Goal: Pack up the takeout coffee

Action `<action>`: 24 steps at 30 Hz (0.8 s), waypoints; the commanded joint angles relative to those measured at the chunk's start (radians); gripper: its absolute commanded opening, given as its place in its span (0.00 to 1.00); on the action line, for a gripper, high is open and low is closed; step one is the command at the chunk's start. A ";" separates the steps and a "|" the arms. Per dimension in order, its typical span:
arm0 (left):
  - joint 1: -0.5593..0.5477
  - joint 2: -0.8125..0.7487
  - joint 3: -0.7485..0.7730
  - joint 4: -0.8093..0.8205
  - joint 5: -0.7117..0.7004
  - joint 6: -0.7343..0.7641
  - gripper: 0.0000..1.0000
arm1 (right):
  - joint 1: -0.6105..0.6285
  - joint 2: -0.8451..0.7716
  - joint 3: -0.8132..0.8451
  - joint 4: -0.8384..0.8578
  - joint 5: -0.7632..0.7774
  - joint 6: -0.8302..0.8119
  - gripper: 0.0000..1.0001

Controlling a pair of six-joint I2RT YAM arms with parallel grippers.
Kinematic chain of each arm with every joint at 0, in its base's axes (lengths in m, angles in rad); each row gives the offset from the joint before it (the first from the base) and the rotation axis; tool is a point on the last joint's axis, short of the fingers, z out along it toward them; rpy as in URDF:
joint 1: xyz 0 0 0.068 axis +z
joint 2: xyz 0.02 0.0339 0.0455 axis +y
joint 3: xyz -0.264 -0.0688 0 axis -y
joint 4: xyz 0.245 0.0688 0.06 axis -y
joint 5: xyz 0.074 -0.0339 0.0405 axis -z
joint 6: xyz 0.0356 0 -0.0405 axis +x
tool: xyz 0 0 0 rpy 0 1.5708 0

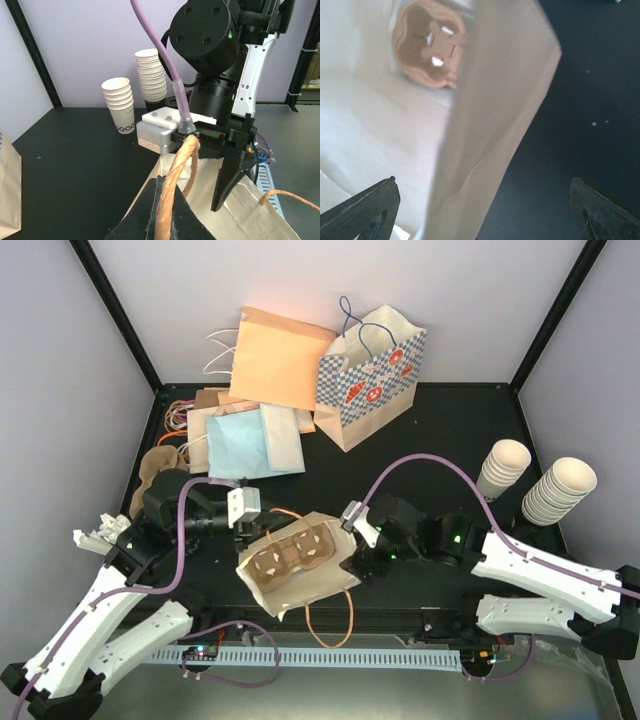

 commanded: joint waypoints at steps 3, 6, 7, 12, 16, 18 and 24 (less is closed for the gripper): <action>-0.019 -0.002 -0.020 0.098 0.107 -0.082 0.02 | 0.082 0.018 -0.028 -0.030 -0.013 0.102 0.94; -0.027 -0.001 -0.029 0.113 0.128 -0.103 0.02 | 0.121 0.023 -0.046 -0.027 0.004 0.155 0.94; -0.032 0.000 -0.031 0.114 0.137 -0.108 0.01 | 0.134 0.019 -0.053 -0.021 0.017 0.179 0.94; -0.050 0.009 -0.044 0.104 0.134 -0.124 0.02 | 0.213 0.008 -0.106 0.014 0.067 0.277 0.93; -0.080 0.021 -0.052 0.098 0.167 -0.147 0.01 | 0.286 0.022 -0.129 0.021 0.130 0.337 0.93; -0.101 0.026 -0.053 0.075 0.162 -0.141 0.02 | 0.316 0.025 -0.138 0.026 0.159 0.363 0.93; -0.146 0.027 -0.061 0.024 0.115 -0.114 0.02 | 0.328 0.013 -0.148 0.051 0.213 0.370 0.93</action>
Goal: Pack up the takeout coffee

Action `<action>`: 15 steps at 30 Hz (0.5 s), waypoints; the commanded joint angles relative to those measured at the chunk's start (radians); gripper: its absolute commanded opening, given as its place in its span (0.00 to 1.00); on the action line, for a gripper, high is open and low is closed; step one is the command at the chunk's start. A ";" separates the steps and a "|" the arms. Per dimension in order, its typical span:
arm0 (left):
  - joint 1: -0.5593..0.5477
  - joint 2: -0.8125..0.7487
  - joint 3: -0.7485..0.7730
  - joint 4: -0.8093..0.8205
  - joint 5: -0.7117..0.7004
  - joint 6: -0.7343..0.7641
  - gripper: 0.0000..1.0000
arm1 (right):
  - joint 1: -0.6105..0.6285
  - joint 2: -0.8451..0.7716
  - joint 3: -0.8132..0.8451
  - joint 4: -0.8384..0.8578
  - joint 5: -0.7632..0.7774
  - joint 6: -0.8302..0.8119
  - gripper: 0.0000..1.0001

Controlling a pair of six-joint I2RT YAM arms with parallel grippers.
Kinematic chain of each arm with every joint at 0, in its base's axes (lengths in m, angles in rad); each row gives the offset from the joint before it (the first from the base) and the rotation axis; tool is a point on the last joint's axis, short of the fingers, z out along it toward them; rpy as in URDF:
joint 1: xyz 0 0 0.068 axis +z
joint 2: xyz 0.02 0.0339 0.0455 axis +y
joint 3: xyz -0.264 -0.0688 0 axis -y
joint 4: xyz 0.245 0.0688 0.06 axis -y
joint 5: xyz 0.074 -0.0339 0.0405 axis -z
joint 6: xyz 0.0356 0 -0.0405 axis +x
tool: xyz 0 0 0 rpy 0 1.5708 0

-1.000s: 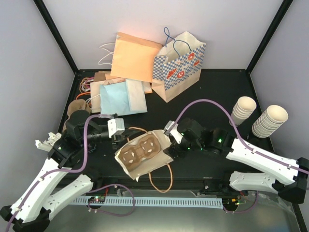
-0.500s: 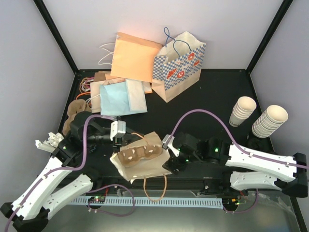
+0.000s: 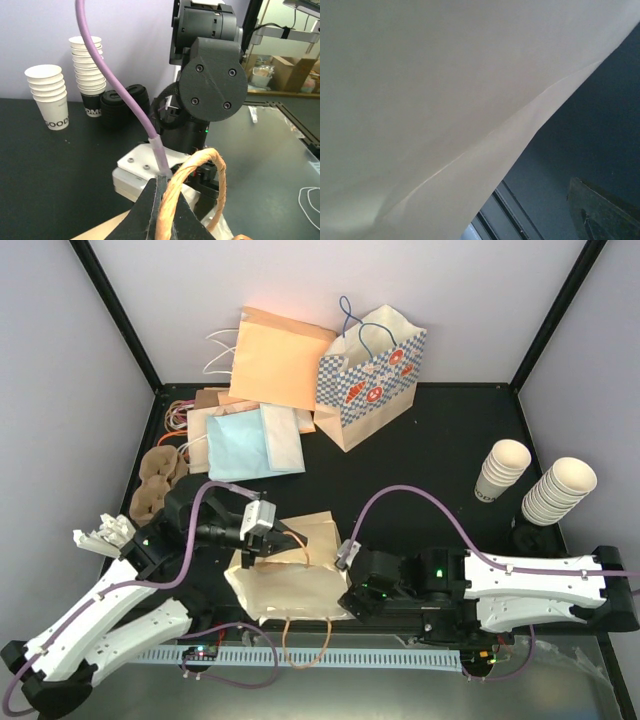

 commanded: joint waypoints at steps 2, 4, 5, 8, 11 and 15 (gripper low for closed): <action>-0.034 0.002 0.007 -0.034 -0.015 0.016 0.02 | 0.008 -0.016 -0.008 0.037 0.090 0.036 0.93; -0.043 0.001 0.013 -0.031 -0.040 0.015 0.02 | 0.007 -0.032 -0.007 0.044 0.108 0.035 0.94; -0.044 0.002 0.017 -0.028 -0.068 0.012 0.02 | 0.007 -0.042 -0.003 0.048 0.123 0.030 0.95; -0.045 0.026 0.061 -0.053 -0.287 -0.039 0.01 | 0.002 -0.077 0.035 0.046 0.222 0.031 0.98; -0.025 0.123 0.174 -0.162 -0.561 -0.057 0.02 | -0.064 -0.085 0.094 0.051 0.231 -0.012 1.00; -0.008 0.245 0.258 -0.188 -0.579 -0.039 0.02 | -0.201 -0.054 0.205 0.036 0.190 -0.108 1.00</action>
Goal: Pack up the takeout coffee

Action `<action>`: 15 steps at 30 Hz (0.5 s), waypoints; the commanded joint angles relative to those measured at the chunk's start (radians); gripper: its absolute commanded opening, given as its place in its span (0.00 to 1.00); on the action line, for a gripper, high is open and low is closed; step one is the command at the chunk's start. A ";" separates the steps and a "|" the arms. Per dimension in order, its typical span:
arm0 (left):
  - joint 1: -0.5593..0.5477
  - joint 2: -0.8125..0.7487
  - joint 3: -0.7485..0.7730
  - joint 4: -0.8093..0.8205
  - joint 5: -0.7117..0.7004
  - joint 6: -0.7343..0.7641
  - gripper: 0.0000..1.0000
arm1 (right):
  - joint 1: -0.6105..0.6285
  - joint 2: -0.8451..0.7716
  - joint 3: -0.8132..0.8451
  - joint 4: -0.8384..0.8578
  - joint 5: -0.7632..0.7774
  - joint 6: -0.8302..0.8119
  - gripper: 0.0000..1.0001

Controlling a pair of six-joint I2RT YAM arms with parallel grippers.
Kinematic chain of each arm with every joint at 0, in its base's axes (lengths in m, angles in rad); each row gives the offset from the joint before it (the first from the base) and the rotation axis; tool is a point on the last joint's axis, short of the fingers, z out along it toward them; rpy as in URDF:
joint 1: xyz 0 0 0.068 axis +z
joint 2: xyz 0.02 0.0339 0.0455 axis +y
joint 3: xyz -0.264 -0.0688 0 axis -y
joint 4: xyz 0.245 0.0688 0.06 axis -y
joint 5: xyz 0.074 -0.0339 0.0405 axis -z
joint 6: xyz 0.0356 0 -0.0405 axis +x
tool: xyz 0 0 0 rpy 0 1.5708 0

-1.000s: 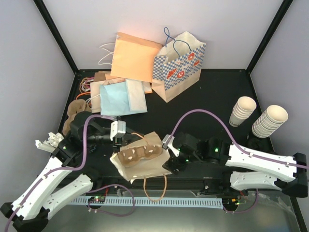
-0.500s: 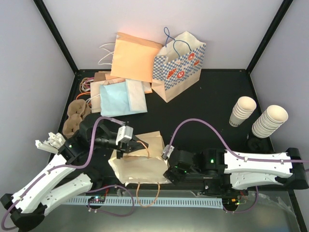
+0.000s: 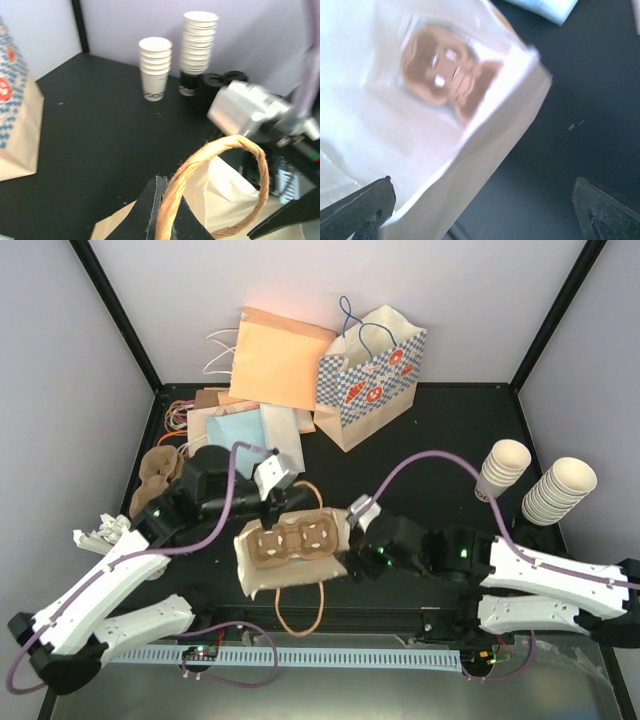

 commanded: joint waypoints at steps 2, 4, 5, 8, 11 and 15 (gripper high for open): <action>0.042 0.127 0.095 -0.024 -0.169 -0.032 0.02 | -0.188 0.030 0.166 0.009 0.001 -0.136 1.00; 0.079 0.170 0.121 -0.003 -0.179 -0.049 0.02 | -0.278 0.054 0.223 0.001 -0.030 -0.177 1.00; 0.097 0.187 0.130 0.012 -0.188 -0.057 0.02 | -0.321 0.066 0.249 -0.002 -0.038 -0.195 1.00; 0.152 0.233 0.158 0.082 -0.187 -0.082 0.02 | -0.402 0.104 0.331 -0.004 -0.044 -0.248 1.00; 0.192 0.297 0.218 0.112 -0.171 -0.089 0.02 | -0.452 0.131 0.393 0.004 -0.043 -0.285 1.00; 0.213 0.387 0.316 0.121 -0.157 -0.063 0.01 | -0.550 0.176 0.449 -0.006 -0.088 -0.309 1.00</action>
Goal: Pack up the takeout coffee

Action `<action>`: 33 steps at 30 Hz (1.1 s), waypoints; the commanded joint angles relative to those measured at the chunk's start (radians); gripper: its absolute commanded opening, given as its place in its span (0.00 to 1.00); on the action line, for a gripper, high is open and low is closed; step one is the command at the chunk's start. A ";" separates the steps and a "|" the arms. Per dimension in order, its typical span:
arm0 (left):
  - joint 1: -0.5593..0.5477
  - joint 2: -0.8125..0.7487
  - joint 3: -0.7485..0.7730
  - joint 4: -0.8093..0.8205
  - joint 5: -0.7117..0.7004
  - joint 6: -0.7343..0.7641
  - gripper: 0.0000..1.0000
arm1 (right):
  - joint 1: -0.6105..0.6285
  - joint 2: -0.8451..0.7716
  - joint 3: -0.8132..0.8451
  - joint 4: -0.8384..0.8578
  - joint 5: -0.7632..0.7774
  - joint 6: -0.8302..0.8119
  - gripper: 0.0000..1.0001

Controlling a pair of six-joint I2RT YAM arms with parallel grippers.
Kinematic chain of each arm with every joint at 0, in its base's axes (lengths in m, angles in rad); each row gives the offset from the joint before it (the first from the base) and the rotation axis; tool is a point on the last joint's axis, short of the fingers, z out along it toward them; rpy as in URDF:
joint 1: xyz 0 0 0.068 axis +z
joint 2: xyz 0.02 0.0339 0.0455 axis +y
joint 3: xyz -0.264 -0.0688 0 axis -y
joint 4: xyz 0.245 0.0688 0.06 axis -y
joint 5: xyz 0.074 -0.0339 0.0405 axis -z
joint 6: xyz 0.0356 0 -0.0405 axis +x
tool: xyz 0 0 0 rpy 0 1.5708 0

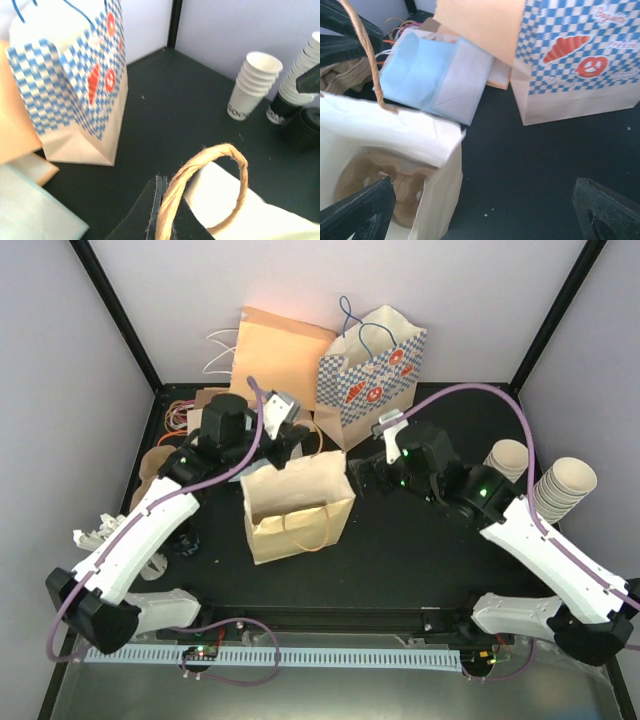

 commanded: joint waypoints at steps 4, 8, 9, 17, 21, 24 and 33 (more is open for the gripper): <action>0.035 0.138 0.179 0.085 -0.011 0.058 0.01 | -0.191 0.057 0.067 0.010 -0.096 -0.059 1.00; 0.061 0.216 0.243 0.105 0.002 0.066 0.01 | -0.250 0.050 0.049 0.045 -0.128 -0.056 1.00; 0.064 0.227 0.262 0.107 0.005 0.067 0.02 | -0.257 0.053 0.051 0.045 -0.132 -0.056 1.00; 0.090 0.395 0.395 0.156 0.043 0.064 0.02 | -0.280 0.073 0.046 0.058 -0.125 -0.056 1.00; 0.117 0.488 0.492 0.140 0.059 0.042 0.02 | -0.284 0.079 0.047 0.055 -0.124 -0.058 1.00; 0.129 0.517 0.521 0.136 0.058 0.043 0.05 | -0.285 0.081 0.044 0.047 -0.115 -0.062 1.00; 0.149 0.477 0.500 0.106 -0.003 0.052 0.46 | -0.287 0.109 0.056 0.020 0.003 0.009 1.00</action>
